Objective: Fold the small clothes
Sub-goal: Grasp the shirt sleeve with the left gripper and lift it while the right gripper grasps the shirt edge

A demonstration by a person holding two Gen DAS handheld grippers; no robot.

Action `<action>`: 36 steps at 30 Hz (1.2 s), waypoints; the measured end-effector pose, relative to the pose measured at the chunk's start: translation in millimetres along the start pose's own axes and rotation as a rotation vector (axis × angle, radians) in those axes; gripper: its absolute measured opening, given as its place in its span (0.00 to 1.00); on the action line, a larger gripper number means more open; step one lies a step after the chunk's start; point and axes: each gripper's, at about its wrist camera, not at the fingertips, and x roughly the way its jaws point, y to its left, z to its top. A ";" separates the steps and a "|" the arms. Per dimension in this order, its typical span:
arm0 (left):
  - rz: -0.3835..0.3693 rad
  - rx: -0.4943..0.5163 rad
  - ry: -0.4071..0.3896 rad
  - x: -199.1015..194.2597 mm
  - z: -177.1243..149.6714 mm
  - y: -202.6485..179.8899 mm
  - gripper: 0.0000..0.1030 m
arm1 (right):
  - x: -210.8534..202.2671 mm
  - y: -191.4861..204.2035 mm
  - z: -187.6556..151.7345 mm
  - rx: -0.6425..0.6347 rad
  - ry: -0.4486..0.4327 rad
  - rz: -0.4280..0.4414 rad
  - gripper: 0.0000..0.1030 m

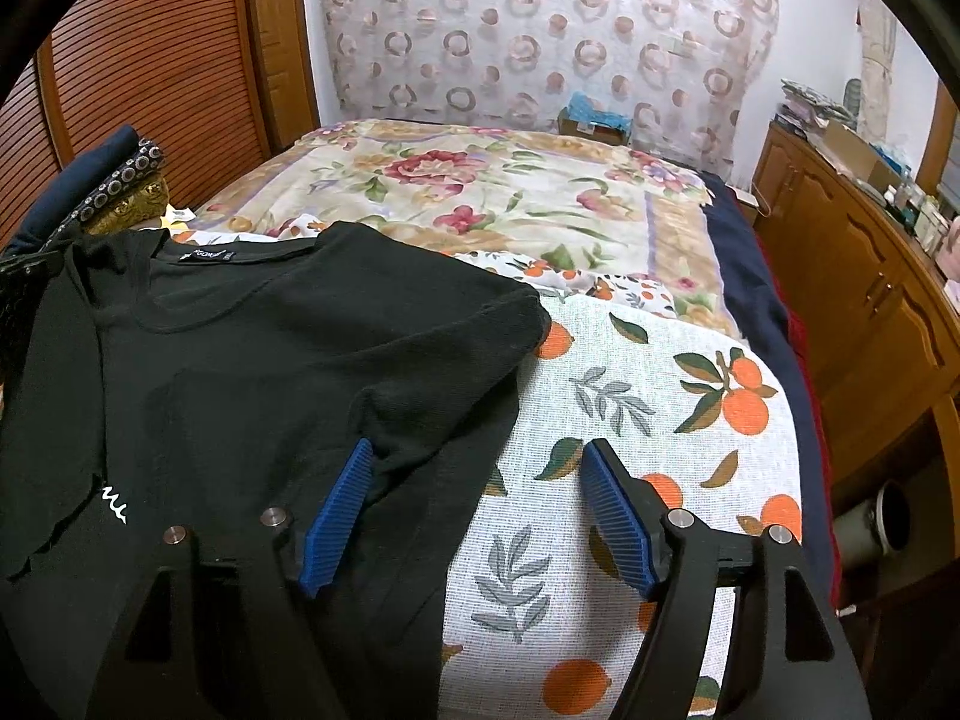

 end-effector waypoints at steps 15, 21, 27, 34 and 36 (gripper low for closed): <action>-0.102 0.055 -0.078 -34.3 -12.6 -26.5 0.09 | 1.9 0.1 2.8 0.024 0.006 0.055 0.73; -0.132 0.064 -0.082 -40.9 -19.8 -31.5 0.09 | 6.4 -4.9 14.6 0.041 0.013 0.089 0.73; -0.167 0.057 -0.084 -45.3 -24.8 -30.9 0.09 | 26.4 -13.8 27.8 0.044 0.027 0.051 0.66; -0.191 0.052 -0.108 -70.1 -39.3 -30.7 0.09 | 11.9 12.4 24.3 -0.009 0.007 0.048 0.10; -0.191 0.054 -0.118 -80.5 -45.6 -29.4 0.09 | -7.7 19.5 17.9 -0.010 -0.042 0.040 0.09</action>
